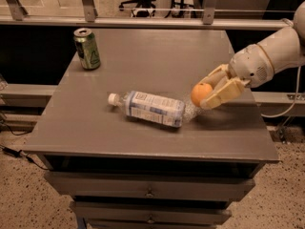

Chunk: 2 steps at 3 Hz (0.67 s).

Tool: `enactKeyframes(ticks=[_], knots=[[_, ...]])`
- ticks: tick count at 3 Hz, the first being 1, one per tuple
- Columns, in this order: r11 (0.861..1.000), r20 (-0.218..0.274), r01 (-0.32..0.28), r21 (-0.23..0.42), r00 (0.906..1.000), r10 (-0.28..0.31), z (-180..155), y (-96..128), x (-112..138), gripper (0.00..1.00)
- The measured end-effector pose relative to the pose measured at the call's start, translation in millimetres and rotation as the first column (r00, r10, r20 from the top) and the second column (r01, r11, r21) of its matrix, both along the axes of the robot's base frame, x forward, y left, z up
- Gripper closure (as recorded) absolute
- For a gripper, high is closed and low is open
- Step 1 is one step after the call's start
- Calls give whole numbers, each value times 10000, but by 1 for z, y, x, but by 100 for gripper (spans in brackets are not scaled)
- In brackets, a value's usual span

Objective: Move orange near blue plastic bottle

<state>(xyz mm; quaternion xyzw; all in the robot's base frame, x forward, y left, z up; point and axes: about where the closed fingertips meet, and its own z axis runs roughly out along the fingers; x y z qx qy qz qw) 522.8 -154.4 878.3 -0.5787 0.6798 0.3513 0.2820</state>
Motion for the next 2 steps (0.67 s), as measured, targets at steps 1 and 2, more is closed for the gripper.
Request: enactKeyframes(ticks=[1, 2], knots=[[9995, 208, -268, 167, 9994, 264, -13, 6, -8, 100], [9984, 470, -416, 372, 9981, 399, -26, 11, -14, 80]])
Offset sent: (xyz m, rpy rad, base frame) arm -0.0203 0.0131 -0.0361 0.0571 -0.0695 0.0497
